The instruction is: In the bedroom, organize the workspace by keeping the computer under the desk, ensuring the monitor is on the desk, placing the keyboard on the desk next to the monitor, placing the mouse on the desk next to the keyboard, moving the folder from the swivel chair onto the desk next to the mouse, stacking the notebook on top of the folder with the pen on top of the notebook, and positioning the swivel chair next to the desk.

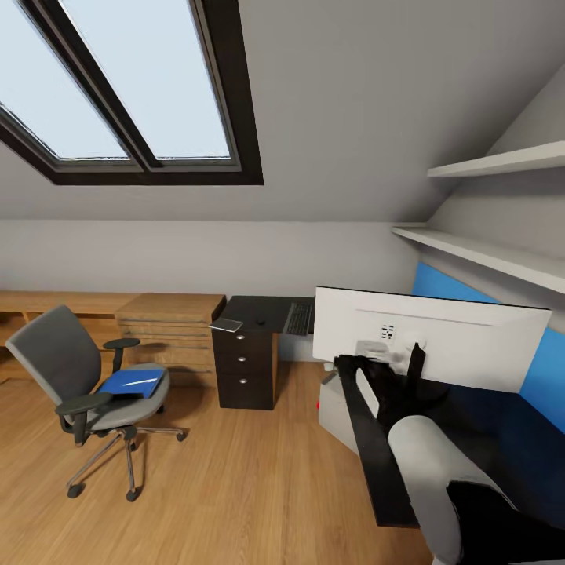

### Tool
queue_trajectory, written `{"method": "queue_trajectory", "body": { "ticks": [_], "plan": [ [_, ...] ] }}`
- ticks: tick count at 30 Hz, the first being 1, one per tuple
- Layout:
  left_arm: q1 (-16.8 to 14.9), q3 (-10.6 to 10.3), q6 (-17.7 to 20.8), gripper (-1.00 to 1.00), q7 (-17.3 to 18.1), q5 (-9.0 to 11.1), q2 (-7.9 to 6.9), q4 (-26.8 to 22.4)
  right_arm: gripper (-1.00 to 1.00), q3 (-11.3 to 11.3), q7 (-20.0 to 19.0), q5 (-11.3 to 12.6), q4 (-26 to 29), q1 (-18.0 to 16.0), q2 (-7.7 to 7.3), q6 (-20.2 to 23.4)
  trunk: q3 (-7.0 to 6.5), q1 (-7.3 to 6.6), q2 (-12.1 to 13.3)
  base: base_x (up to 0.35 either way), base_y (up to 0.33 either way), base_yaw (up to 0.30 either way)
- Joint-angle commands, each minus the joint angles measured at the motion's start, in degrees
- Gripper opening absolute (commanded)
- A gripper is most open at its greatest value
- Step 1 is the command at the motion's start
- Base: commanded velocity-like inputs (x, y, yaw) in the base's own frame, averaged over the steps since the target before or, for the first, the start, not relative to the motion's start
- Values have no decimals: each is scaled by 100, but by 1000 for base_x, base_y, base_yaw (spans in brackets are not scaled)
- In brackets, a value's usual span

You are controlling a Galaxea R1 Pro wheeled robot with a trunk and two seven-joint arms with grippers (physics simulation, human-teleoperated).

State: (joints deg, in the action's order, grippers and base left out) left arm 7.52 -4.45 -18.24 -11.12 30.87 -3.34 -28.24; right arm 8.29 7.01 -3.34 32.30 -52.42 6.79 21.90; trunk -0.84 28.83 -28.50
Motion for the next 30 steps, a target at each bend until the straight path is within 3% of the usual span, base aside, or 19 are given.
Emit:
{"method": "queue_trajectory", "body": {
  "ticks": [1,8,14,16,22,30],
  "plan": [
    [3,-47,-14,100,-42,34,22,-8,100,31,251,-6,172,-367,39,360,1,2,-2,0,0,0],
    [3,-54,-13,100,-46,33,92,-1,100,33,829,56,309,-1496,86,1476,1,2,-2,0,0,0],
    [3,-59,-13,100,-42,33,102,9,100,55,1235,96,322,-2149,92,1857,1,2,-2,39,19,0],
    [3,-63,-13,100,-41,33,104,20,100,62,1560,199,331,-2439,93,1996,1,2,-2,169,133,0],
    [3,-61,-20,100,-40,33,106,31,100,64,2110,537,373,-2667,94,2104,1,2,-2,221,184,0],
    [3,-65,-29,100,-40,33,113,46,100,61,2218,658,379,-2702,96,1830,1,2,-2,246,201,0]
  ]
}}
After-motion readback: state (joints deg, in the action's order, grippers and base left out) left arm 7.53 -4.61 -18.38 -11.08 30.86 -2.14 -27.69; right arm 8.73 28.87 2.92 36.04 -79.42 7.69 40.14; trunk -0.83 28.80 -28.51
